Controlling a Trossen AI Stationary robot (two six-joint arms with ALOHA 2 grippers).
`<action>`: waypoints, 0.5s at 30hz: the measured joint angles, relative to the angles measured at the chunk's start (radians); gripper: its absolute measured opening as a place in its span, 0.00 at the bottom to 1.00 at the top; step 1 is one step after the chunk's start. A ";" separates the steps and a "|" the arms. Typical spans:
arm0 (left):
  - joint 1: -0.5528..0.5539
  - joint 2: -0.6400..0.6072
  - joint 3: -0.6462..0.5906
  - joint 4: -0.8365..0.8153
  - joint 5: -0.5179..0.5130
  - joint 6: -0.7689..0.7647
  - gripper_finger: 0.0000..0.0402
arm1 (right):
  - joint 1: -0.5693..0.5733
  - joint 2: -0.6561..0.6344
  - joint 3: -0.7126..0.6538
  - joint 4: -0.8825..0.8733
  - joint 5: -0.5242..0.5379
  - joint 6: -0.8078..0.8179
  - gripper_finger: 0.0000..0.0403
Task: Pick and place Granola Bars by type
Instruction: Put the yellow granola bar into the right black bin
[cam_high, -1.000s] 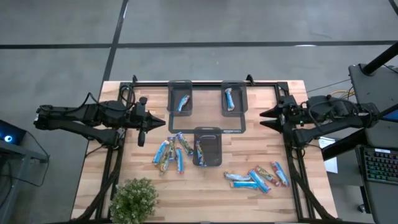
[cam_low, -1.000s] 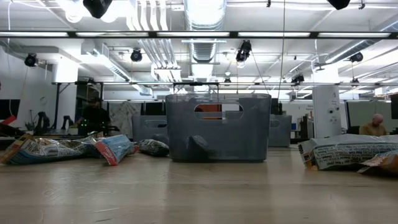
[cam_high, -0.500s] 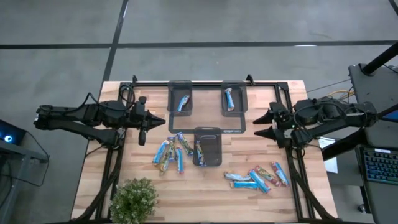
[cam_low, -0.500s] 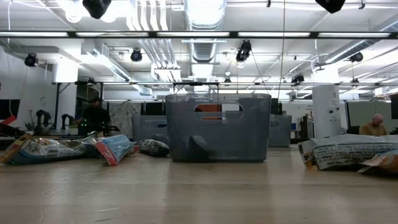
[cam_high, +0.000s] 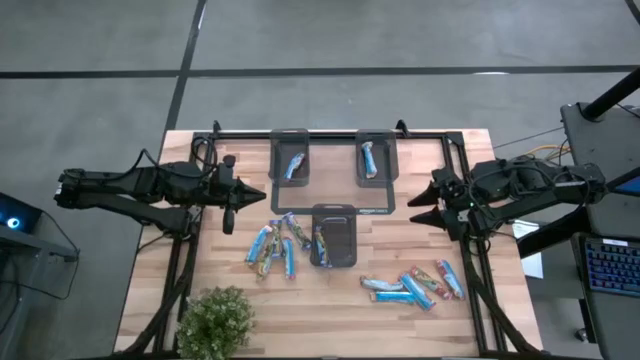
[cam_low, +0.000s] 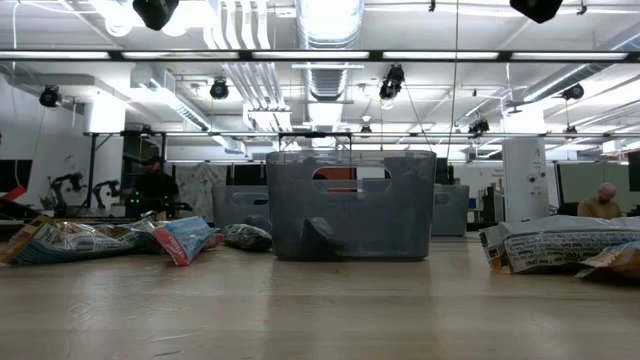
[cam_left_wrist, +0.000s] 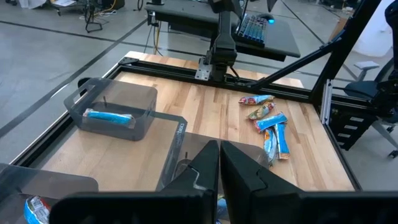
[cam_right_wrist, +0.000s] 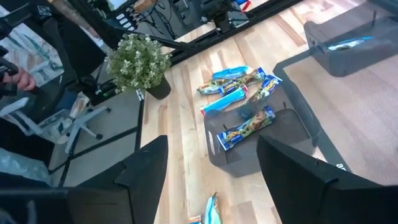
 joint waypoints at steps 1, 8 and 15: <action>0.000 0.000 0.000 0.000 0.000 0.000 0.00 | 0.000 0.000 0.000 0.000 0.000 -0.001 0.59; 0.000 0.000 0.000 0.000 0.000 -0.021 0.00 | 0.000 0.000 0.000 0.000 0.007 -0.085 0.40; 0.000 0.000 0.002 0.001 0.000 -0.022 0.00 | 0.000 -0.001 0.000 0.001 0.008 -0.140 0.07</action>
